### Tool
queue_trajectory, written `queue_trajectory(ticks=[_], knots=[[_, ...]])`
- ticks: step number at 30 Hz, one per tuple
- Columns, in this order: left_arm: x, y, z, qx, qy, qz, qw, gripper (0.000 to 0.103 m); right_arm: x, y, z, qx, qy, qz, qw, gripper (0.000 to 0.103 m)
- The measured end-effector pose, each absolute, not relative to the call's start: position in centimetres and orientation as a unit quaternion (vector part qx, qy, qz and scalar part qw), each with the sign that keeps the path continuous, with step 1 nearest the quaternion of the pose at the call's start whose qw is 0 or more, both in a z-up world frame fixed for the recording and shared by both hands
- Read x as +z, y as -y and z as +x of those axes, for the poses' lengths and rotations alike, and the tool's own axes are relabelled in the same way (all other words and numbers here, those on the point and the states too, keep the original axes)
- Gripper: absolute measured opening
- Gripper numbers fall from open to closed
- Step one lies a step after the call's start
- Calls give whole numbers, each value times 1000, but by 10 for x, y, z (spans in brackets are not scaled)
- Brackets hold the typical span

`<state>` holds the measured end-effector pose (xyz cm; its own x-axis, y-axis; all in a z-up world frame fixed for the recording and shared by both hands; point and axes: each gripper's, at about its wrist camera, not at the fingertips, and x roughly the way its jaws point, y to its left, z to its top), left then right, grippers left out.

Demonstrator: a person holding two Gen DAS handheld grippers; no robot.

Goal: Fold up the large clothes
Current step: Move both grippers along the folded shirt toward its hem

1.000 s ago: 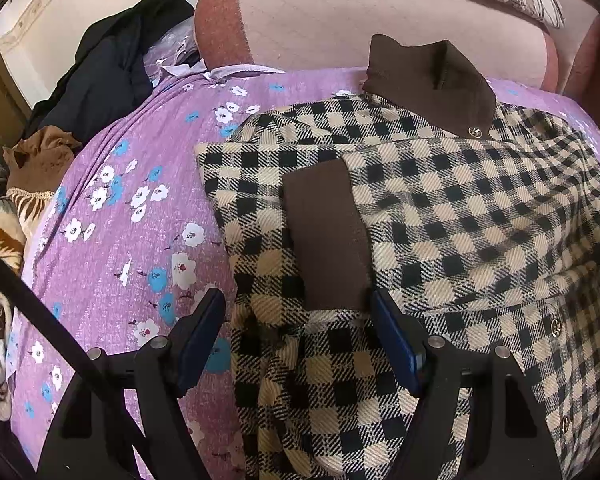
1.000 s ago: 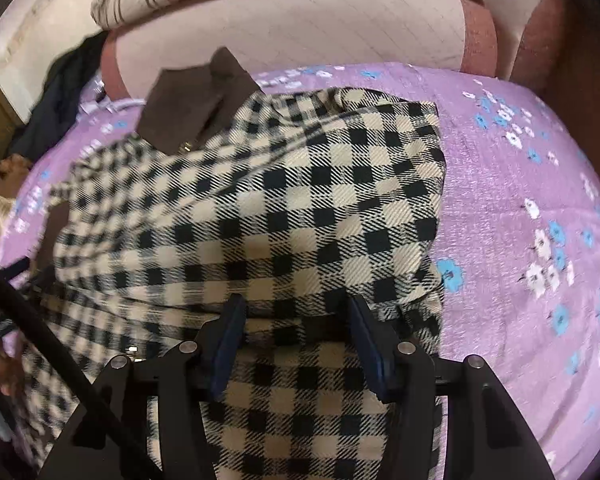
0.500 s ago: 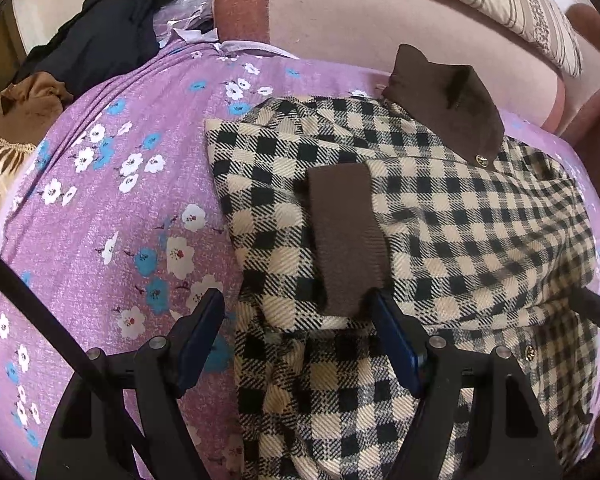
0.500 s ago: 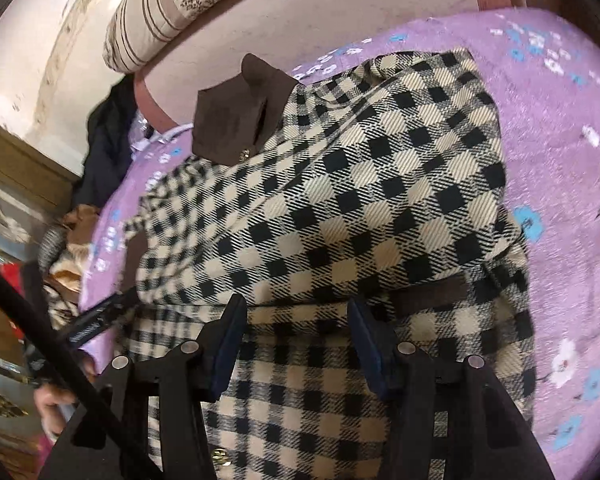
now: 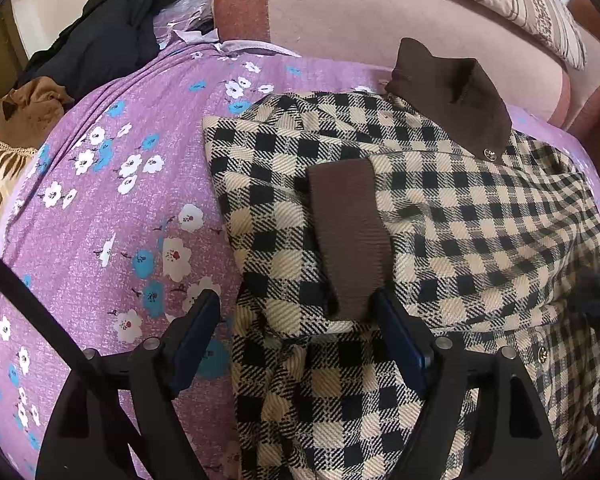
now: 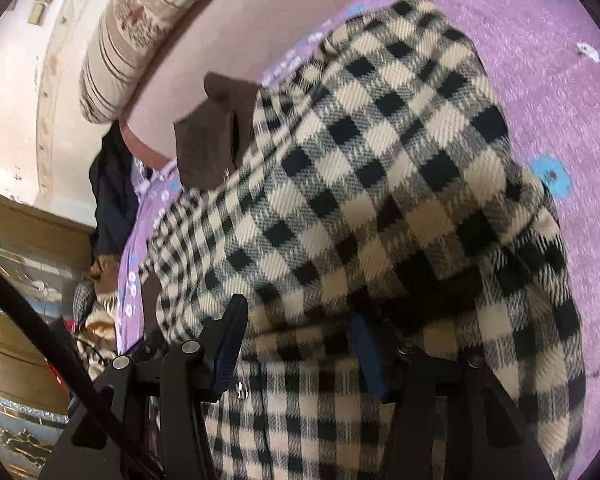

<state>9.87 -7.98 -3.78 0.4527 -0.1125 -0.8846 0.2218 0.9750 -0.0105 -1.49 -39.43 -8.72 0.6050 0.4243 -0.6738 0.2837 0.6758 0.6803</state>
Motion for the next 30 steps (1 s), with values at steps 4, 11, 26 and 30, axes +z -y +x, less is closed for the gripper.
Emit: queue_trajectory(ticks=[4,11,26,30], knots=[[-37,80,99,-98,-514,54,851,79,-84,400,-22,31,-425,405,809,6],[-39,81,98,-99,-514,55,850,80,-57,384,-39,32,-449,338,827,5],[-37,74,90,-93,-509,44,855,83,-16,425,-49,-43,-376,278,883,42],[-27,76,89,-100,-486,37,868,83,-23,415,-16,11,-397,231,888,42]])
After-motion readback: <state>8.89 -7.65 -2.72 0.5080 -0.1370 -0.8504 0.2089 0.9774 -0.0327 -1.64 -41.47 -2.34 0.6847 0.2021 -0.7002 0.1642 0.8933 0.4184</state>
